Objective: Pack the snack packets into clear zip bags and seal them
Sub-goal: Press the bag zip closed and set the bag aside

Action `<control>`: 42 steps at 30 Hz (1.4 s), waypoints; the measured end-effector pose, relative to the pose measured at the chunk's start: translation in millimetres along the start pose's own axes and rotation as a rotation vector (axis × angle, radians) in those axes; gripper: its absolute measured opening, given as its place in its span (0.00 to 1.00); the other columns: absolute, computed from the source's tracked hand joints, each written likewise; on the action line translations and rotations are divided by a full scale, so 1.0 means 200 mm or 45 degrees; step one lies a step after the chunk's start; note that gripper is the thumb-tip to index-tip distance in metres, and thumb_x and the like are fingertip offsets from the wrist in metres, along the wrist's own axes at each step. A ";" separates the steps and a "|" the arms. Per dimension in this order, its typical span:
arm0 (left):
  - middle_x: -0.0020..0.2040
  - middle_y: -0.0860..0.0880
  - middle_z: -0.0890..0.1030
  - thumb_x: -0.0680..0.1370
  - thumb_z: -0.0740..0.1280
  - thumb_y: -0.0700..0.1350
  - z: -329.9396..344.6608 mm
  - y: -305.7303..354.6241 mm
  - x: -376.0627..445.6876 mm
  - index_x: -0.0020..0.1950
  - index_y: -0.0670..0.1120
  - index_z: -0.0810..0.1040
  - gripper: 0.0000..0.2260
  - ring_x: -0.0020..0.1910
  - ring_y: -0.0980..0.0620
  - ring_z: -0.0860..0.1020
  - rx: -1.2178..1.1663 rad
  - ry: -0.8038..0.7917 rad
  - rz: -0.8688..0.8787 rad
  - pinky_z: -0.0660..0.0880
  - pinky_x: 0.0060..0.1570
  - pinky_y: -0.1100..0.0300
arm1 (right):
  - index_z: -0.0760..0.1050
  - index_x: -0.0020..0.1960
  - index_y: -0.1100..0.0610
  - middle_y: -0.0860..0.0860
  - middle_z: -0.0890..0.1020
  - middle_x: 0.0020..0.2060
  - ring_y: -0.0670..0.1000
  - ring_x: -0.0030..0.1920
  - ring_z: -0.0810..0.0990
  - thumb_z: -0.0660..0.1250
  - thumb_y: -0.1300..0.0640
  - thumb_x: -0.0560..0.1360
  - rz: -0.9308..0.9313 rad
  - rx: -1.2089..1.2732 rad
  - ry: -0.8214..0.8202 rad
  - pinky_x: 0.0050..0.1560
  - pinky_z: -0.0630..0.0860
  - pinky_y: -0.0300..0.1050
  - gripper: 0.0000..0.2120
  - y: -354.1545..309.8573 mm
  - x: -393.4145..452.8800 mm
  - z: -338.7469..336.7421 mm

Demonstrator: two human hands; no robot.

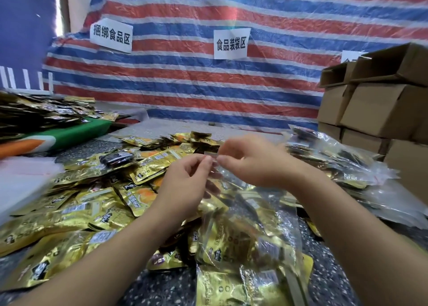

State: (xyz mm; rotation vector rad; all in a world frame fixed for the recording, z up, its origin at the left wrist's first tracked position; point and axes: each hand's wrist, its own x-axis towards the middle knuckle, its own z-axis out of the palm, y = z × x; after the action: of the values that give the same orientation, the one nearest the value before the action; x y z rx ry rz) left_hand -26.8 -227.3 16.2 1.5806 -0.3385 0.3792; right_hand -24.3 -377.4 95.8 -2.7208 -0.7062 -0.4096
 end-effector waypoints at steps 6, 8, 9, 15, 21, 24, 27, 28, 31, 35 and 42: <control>0.35 0.48 0.83 0.83 0.61 0.43 0.00 -0.01 0.00 0.47 0.50 0.79 0.09 0.27 0.48 0.82 0.010 0.050 0.034 0.73 0.25 0.63 | 0.78 0.42 0.51 0.46 0.81 0.33 0.42 0.31 0.77 0.66 0.52 0.80 -0.050 0.123 -0.133 0.33 0.75 0.40 0.09 0.03 0.06 -0.01; 0.35 0.48 0.83 0.83 0.62 0.44 0.00 -0.02 0.01 0.46 0.51 0.78 0.08 0.27 0.47 0.82 0.025 0.067 0.052 0.74 0.25 0.62 | 0.77 0.40 0.50 0.46 0.80 0.32 0.39 0.28 0.75 0.64 0.53 0.81 -0.060 0.155 -0.148 0.30 0.73 0.35 0.11 0.03 0.07 -0.01; 0.35 0.48 0.83 0.83 0.61 0.45 0.00 -0.02 0.01 0.46 0.50 0.78 0.08 0.27 0.47 0.82 0.039 0.074 0.058 0.74 0.25 0.61 | 0.77 0.40 0.49 0.46 0.80 0.32 0.38 0.28 0.75 0.64 0.54 0.81 -0.057 0.174 -0.152 0.30 0.72 0.34 0.12 0.03 0.08 -0.01; 0.36 0.49 0.83 0.82 0.63 0.46 -0.01 -0.02 0.01 0.44 0.46 0.78 0.09 0.29 0.49 0.82 0.053 0.119 0.032 0.75 0.27 0.62 | 0.78 0.40 0.48 0.44 0.81 0.31 0.40 0.31 0.78 0.64 0.53 0.81 -0.058 0.176 -0.161 0.37 0.77 0.41 0.11 0.03 0.08 -0.01; 0.35 0.52 0.84 0.82 0.64 0.44 -0.01 -0.01 0.01 0.42 0.46 0.79 0.10 0.30 0.52 0.82 0.066 0.125 0.059 0.76 0.28 0.63 | 0.80 0.42 0.50 0.46 0.83 0.32 0.44 0.33 0.81 0.66 0.50 0.80 -0.073 0.166 -0.165 0.39 0.78 0.44 0.09 0.03 0.08 0.00; 0.35 0.53 0.84 0.82 0.63 0.44 -0.01 -0.02 0.01 0.42 0.47 0.79 0.10 0.29 0.53 0.82 0.083 0.122 0.065 0.76 0.28 0.63 | 0.78 0.42 0.49 0.44 0.81 0.29 0.42 0.32 0.79 0.67 0.51 0.79 -0.076 0.162 -0.132 0.36 0.77 0.41 0.08 0.02 0.08 0.01; 0.36 0.54 0.84 0.82 0.63 0.44 -0.01 -0.02 0.01 0.44 0.47 0.79 0.09 0.30 0.53 0.82 0.120 0.118 0.088 0.76 0.28 0.63 | 0.77 0.41 0.48 0.45 0.81 0.31 0.45 0.33 0.80 0.67 0.52 0.79 -0.073 0.179 -0.120 0.34 0.76 0.41 0.08 0.02 0.08 0.02; 0.36 0.54 0.83 0.82 0.63 0.44 -0.01 -0.02 0.01 0.45 0.47 0.79 0.09 0.30 0.53 0.82 0.128 0.117 0.096 0.76 0.28 0.64 | 0.76 0.40 0.48 0.45 0.81 0.31 0.46 0.33 0.80 0.67 0.52 0.79 -0.072 0.175 -0.117 0.35 0.76 0.43 0.09 0.01 0.08 0.02; 0.36 0.55 0.83 0.82 0.63 0.44 -0.01 -0.03 0.01 0.45 0.47 0.79 0.08 0.30 0.54 0.82 0.152 0.117 0.117 0.75 0.28 0.65 | 0.76 0.40 0.49 0.46 0.81 0.32 0.47 0.33 0.78 0.66 0.53 0.79 -0.084 0.144 -0.112 0.35 0.77 0.47 0.09 0.00 0.08 0.03; 0.32 0.54 0.82 0.82 0.64 0.44 -0.01 -0.04 0.02 0.43 0.48 0.79 0.09 0.28 0.59 0.80 0.195 0.153 0.163 0.70 0.26 0.68 | 0.78 0.40 0.50 0.47 0.81 0.30 0.44 0.30 0.77 0.66 0.54 0.79 -0.101 0.144 -0.093 0.33 0.76 0.46 0.09 0.00 0.08 0.04; 0.34 0.51 0.83 0.82 0.64 0.45 0.00 -0.05 0.02 0.43 0.48 0.79 0.09 0.29 0.55 0.81 0.191 0.184 0.185 0.70 0.26 0.67 | 0.78 0.41 0.52 0.47 0.82 0.30 0.40 0.27 0.76 0.66 0.52 0.79 -0.080 0.165 -0.132 0.29 0.72 0.36 0.09 0.01 0.09 0.02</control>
State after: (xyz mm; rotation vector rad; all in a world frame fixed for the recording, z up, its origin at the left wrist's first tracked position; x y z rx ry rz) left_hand -20.0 -226.1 9.1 1.6690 -0.3196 0.6405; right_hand -7.8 -370.8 97.0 -2.6179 -0.8176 -0.2292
